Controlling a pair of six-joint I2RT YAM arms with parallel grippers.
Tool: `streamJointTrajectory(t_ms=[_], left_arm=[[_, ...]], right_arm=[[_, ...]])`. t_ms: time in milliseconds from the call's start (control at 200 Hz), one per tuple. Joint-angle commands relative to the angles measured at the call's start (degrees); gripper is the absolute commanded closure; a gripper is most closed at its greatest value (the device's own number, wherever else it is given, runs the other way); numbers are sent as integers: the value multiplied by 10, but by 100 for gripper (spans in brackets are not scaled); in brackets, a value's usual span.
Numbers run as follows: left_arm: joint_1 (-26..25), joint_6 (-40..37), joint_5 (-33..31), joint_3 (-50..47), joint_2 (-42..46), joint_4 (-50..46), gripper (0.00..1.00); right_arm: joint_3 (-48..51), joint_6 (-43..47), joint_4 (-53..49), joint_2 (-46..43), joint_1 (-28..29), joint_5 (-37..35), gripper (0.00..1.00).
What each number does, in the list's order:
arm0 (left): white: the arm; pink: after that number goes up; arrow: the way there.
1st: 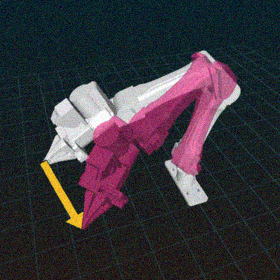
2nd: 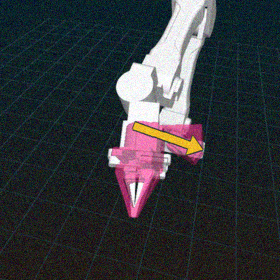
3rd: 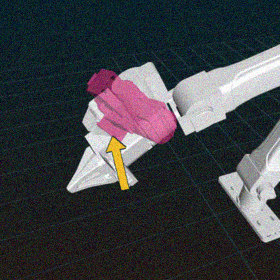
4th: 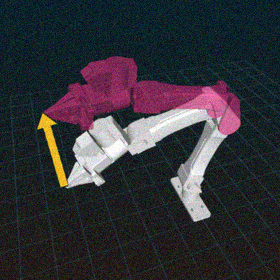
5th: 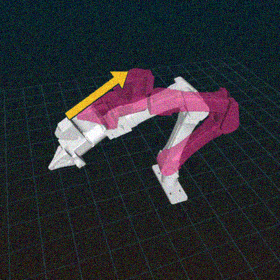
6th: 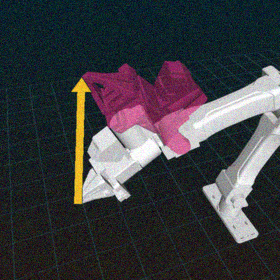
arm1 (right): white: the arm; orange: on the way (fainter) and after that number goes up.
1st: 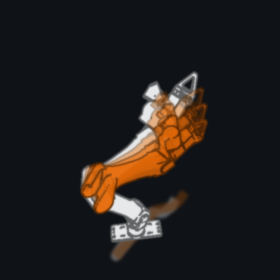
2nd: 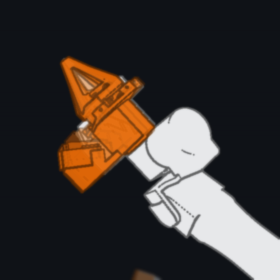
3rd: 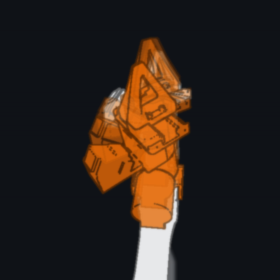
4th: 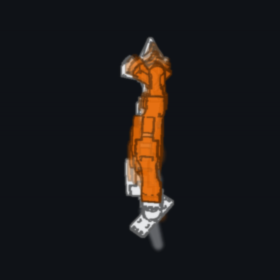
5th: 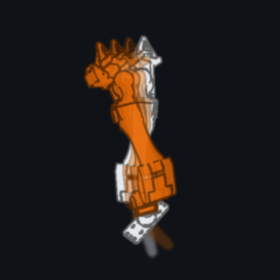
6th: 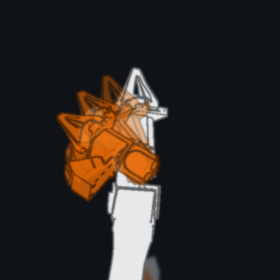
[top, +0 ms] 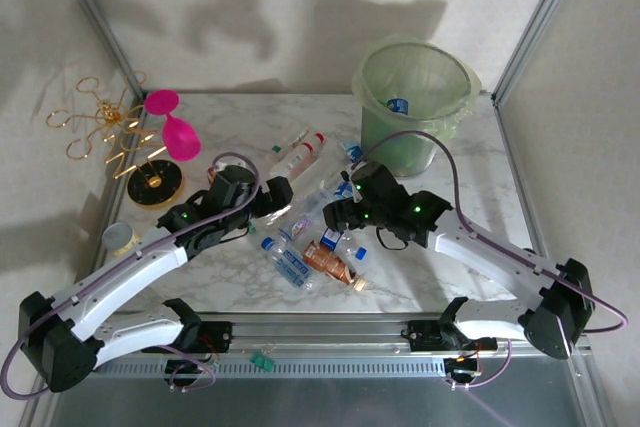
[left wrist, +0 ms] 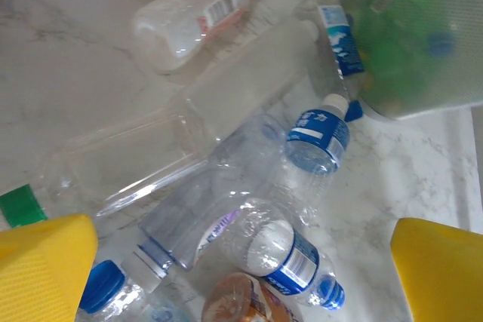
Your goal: Put the plastic bottles in the bin
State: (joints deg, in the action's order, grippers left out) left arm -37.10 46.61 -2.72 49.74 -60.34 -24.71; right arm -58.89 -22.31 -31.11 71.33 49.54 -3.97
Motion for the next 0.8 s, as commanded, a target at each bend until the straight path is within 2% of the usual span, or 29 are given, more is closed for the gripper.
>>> streamJointTrajectory(t_ms=[0,105,295,396,471,531,796], left_arm=[[10,80,13,-33,8,-24,0],[17,126,7,-39,-7,-60,2],[16,135,29,-41,-33,-80,6],[-25,144,28,-18,-61,-121,5],[-50,146,67,-24,-83,-123,4],[-59,149,75,-31,-96,-131,5],[-64,170,149,-89,-132,-62,9]], right_arm=[[-4,-9,-22,1,-3,13,20],[-3,-13,-32,-10,-3,-1,20],[10,-15,-33,-17,-2,-18,20],[15,-14,-41,-16,-3,-53,20],[15,-11,-43,-17,-2,-68,19],[19,-9,-33,-23,-2,-67,19],[43,-9,-14,-45,-2,-59,19]])
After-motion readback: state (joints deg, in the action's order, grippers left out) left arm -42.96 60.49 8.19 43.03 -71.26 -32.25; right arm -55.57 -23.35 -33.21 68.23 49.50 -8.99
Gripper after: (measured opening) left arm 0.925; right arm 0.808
